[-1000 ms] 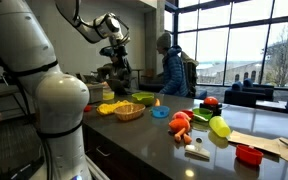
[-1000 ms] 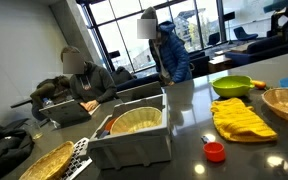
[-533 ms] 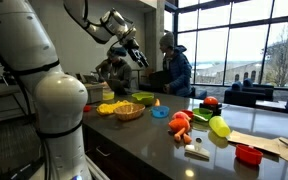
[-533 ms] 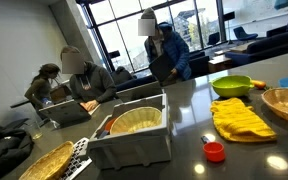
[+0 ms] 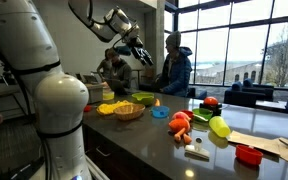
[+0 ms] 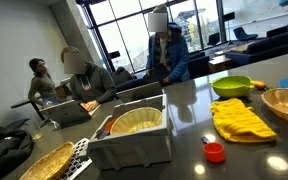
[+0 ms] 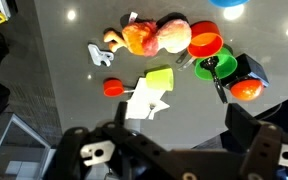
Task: Move the white clip to the left
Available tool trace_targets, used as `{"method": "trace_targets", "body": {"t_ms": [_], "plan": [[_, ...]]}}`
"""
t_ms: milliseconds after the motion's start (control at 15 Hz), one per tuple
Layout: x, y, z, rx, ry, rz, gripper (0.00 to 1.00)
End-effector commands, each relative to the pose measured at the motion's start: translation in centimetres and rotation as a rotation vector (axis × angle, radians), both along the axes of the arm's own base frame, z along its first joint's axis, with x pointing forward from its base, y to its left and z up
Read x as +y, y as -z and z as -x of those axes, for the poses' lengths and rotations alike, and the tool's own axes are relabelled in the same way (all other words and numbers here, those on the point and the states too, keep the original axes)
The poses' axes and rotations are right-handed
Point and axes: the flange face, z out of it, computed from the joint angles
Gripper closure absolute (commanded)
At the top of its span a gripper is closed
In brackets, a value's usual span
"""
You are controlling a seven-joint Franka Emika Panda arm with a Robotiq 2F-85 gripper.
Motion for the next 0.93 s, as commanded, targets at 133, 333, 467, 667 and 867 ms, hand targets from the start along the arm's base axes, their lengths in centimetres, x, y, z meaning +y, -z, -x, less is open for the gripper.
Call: {"method": "trace_targets", "body": {"t_ms": [133,333,467,667,867], "plan": [[-2.0,-1.0,-0.4,-0.038,0.057,0.025,0.00],[-5.1,-3.4,-0.6,-0.139,0.165,0.091,0.00],[-7.9,-4.9,-1.0,-0.199,0.252,0.093,0.00],[-11.8,-6.0,-2.1,-0.230,0.378,-0.031,0.00],[-15.1,-4.1,-2.8,-0.170,0.401,-0.215,0.00]]}}
